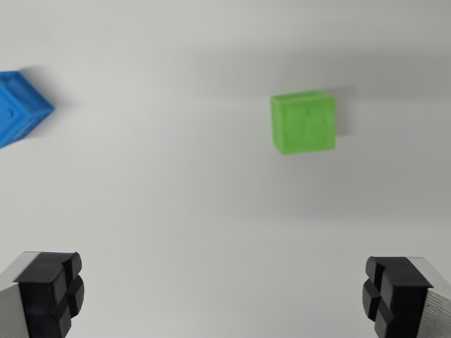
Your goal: Stack cube
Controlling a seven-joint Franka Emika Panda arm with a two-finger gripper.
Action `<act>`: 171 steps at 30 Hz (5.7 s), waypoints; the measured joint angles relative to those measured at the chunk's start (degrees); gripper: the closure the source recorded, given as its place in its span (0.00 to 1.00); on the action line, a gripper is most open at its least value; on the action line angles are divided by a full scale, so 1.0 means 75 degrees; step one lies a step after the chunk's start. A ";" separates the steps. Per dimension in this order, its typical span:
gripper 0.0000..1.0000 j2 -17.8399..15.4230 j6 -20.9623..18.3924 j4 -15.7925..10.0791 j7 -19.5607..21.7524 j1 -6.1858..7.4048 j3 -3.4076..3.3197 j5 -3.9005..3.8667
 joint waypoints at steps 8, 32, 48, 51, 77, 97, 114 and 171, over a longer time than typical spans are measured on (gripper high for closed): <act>0.00 0.0114 0.0202 -0.0102 -0.0141 0.0093 0.0094 0.0000; 0.00 0.0689 0.0933 -0.0309 -0.0723 0.0442 0.0468 0.0000; 0.00 0.1298 0.1487 -0.0300 -0.1197 0.0772 0.0721 -0.0034; 0.00 0.1462 0.1601 -0.0268 -0.1296 0.0854 0.0769 -0.0059; 0.00 0.2937 0.2351 0.0377 -0.2106 0.1530 0.1097 -0.0352; 0.00 0.4137 0.3369 0.0549 -0.2073 0.1660 0.0912 -0.0508; 1.00 0.4690 0.3742 0.0732 -0.2068 0.1776 0.0781 -0.0512; 1.00 0.4325 0.3517 0.0632 -0.2078 0.1769 0.0797 -0.0502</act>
